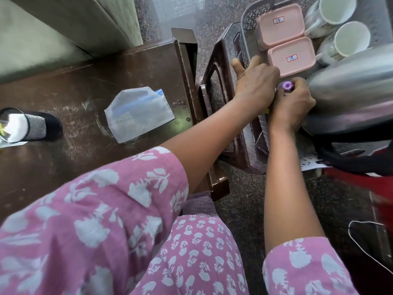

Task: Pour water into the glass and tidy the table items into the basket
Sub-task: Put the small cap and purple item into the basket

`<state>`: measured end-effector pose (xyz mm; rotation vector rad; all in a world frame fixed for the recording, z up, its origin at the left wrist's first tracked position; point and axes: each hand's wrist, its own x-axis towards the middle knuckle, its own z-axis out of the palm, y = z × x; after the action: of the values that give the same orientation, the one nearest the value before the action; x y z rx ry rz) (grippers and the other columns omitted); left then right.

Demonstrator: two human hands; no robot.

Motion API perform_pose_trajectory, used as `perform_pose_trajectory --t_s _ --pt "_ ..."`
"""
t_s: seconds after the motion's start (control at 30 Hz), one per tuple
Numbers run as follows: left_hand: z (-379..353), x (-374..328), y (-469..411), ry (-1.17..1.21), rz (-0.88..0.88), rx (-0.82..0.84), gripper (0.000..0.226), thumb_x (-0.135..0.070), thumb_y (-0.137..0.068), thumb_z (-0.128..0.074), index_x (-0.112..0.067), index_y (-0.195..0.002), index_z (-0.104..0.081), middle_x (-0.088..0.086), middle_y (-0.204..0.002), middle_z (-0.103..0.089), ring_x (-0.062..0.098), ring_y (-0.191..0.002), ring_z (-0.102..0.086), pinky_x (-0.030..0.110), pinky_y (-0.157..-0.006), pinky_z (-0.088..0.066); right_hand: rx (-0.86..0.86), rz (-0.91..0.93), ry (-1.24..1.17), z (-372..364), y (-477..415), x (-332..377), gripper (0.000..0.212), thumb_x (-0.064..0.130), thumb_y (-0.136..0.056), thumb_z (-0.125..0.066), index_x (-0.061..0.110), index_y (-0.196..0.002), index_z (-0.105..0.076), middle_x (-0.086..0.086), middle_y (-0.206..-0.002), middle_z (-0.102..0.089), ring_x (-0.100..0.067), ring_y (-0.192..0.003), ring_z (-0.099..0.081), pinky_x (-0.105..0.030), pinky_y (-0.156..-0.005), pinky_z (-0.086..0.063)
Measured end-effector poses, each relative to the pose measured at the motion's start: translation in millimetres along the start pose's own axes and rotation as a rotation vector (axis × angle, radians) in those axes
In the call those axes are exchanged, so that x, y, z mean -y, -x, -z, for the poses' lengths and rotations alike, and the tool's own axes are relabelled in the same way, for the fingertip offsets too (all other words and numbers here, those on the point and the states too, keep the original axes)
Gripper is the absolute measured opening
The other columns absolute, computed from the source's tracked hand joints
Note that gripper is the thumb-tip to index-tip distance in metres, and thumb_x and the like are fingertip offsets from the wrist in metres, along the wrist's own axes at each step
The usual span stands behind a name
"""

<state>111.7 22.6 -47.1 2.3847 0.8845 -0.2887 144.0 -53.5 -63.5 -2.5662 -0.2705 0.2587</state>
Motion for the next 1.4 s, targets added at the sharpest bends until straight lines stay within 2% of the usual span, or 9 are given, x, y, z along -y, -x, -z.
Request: perform_pose_trajectory --t_s 0.13,0.2,0.23,0.37,0.57,0.83,1.0,1.13,1.4 --pt "-1 8 10 0.047 -0.047 -0.094 0.031 -0.039 -0.087 -0.055 -0.018 -0.109 -0.061 0.004 -0.107 -0.064 0.019 -0.126 -0.036 0.043 -0.097 -0.026 -0.150 0.017 -0.076 2 14 1 0.022 0.009 -0.091 -0.047 -0.001 -0.099 -0.065 -0.022 -0.102 -0.067 -0.037 -0.095 -0.059 -0.035 -0.081 -0.038" --pt "-2 14 22 0.128 -0.076 -0.232 0.031 -0.038 -0.083 -0.058 -0.022 -0.109 -0.063 -0.002 -0.110 -0.065 0.018 -0.124 -0.041 0.042 -0.094 -0.020 -0.228 0.041 -0.125 4 26 3 0.021 0.009 -0.091 -0.049 -0.003 -0.097 -0.066 -0.023 -0.099 -0.067 -0.036 -0.091 -0.061 -0.034 -0.079 -0.040" --pt "-2 18 28 0.164 -0.095 -0.315 0.029 -0.035 -0.083 -0.058 -0.023 -0.109 -0.064 -0.004 -0.110 -0.067 0.018 -0.121 -0.044 0.037 -0.090 -0.017 -0.260 0.064 -0.140 4 32 5 0.021 0.008 -0.090 -0.050 -0.003 -0.097 -0.067 -0.022 -0.098 -0.068 -0.035 -0.091 -0.061 -0.033 -0.078 -0.041" --pt "-8 40 55 0.231 -0.084 -0.587 0.019 -0.027 -0.085 -0.059 -0.021 -0.101 -0.068 -0.010 -0.097 -0.072 0.018 -0.109 -0.056 0.028 -0.075 -0.014 -0.327 0.201 -0.169 0 62 20 0.021 -0.003 -0.081 -0.051 -0.007 -0.093 -0.068 -0.024 -0.094 -0.069 -0.035 -0.088 -0.066 -0.032 -0.079 -0.043" --pt "-15 91 90 0.349 0.104 -0.627 0.015 -0.028 -0.084 -0.059 -0.028 -0.096 -0.069 -0.012 -0.092 -0.071 0.013 -0.104 -0.058 0.032 -0.079 -0.019 -0.305 0.396 -0.152 -19 101 45 0.019 -0.015 -0.070 -0.053 -0.009 -0.081 -0.068 -0.024 -0.083 -0.069 -0.033 -0.079 -0.068 -0.027 -0.075 -0.043" --pt "-7 168 142 0.379 0.300 -0.629 0.015 -0.026 -0.085 -0.058 -0.029 -0.096 -0.068 -0.009 -0.091 -0.070 0.015 -0.101 -0.059 0.029 -0.075 -0.015 -0.058 0.536 -0.164 -64 161 81 0.019 -0.013 -0.071 -0.056 -0.008 -0.084 -0.068 -0.022 -0.086 -0.070 -0.035 -0.085 -0.067 -0.035 -0.082 -0.045" --pt "-3 220 180 0.426 0.432 -0.623 0.018 -0.025 -0.088 -0.055 -0.025 -0.101 -0.068 -0.004 -0.097 -0.071 0.017 -0.105 -0.058 0.036 -0.083 -0.025 0.088 0.660 -0.171 -99 216 106 0.018 -0.018 -0.065 -0.061 -0.008 -0.079 -0.068 -0.021 -0.078 -0.070 -0.035 -0.075 -0.068 -0.030 -0.075 -0.041" --pt "-5 260 211 0.444 0.538 -0.621 0.019 -0.024 -0.090 -0.054 -0.025 -0.103 -0.067 -0.005 -0.103 -0.070 0.015 -0.108 -0.056 0.037 -0.089 -0.027 0.199 0.757 -0.152 -126 261 120 0.014 -0.014 -0.065 -0.061 -0.006 -0.075 -0.066 -0.019 -0.073 -0.069 -0.033 -0.067 -0.067 -0.032 -0.069 -0.044" --pt "-14 346 282 0.463 0.752 -0.653 0.019 -0.026 -0.089 -0.055 -0.026 -0.103 -0.067 -0.003 -0.100 -0.070 0.016 -0.107 -0.056 0.036 -0.090 -0.026 0.455 0.826 -0.048 -174 341 140 0.013 -0.008 -0.073 -0.060 -0.005 -0.085 -0.066 -0.021 -0.087 -0.068 -0.036 -0.083 -0.064 -0.039 -0.074 -0.049"
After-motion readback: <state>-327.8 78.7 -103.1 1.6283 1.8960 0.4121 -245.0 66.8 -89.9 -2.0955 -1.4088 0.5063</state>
